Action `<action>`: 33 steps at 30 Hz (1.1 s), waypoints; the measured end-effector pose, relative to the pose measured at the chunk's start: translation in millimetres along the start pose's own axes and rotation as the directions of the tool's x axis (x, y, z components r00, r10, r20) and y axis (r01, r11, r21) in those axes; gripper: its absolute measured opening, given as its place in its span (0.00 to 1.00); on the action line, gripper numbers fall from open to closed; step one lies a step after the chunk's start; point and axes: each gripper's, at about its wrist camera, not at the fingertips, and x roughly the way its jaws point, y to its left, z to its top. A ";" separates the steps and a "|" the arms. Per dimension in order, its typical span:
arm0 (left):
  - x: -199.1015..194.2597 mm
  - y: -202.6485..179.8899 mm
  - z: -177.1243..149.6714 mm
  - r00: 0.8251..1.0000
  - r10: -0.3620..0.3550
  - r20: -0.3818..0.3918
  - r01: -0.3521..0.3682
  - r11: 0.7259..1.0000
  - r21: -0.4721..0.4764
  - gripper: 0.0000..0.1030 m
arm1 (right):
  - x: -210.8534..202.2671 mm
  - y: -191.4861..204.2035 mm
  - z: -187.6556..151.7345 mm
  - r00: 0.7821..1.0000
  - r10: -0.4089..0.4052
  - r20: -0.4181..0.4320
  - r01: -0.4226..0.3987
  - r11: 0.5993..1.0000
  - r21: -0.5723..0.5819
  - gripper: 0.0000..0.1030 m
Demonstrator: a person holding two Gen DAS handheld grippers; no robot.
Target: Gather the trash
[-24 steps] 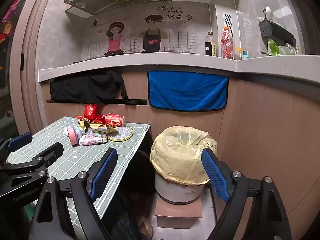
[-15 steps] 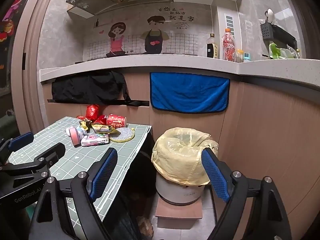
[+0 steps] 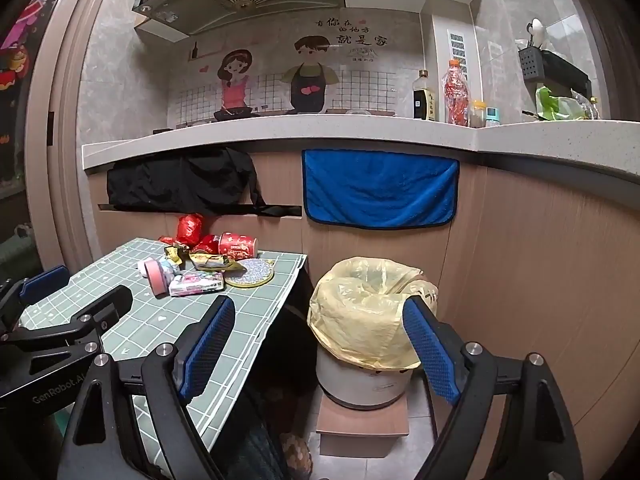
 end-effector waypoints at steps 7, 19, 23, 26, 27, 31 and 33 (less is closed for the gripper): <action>-2.7 2.7 1.3 1.000 0.002 0.007 -0.002 1.000 0.001 0.84 | -1.5 0.2 2.6 1.000 0.012 -0.013 -0.012 1.000 0.010 0.81; -2.9 1.4 1.9 1.000 0.004 0.007 -0.004 1.000 0.003 0.84 | -0.8 0.1 0.5 1.000 0.015 -0.017 -0.015 1.000 0.019 0.81; -3.0 1.2 2.1 1.000 0.003 0.007 -0.004 1.000 0.003 0.84 | 0.0 -0.7 0.8 1.000 0.017 -0.019 -0.017 1.000 0.023 0.81; -3.1 1.2 2.4 1.000 0.004 0.008 -0.004 1.000 0.004 0.84 | -0.2 -0.6 0.6 1.000 0.016 -0.018 -0.015 1.000 0.023 0.81; -3.2 1.3 2.5 1.000 0.004 0.008 -0.004 1.000 0.004 0.84 | -0.2 -1.0 0.8 1.000 0.016 -0.018 -0.015 1.000 0.022 0.81; -3.1 0.1 3.7 1.000 0.005 0.009 -0.005 1.000 0.006 0.84 | -0.2 -1.6 0.9 1.000 0.016 -0.017 -0.015 1.000 0.022 0.81; -3.5 -0.2 4.8 1.000 0.005 0.010 -0.005 1.000 0.006 0.84 | -0.1 -1.5 1.1 1.000 0.016 -0.017 -0.016 1.000 0.022 0.81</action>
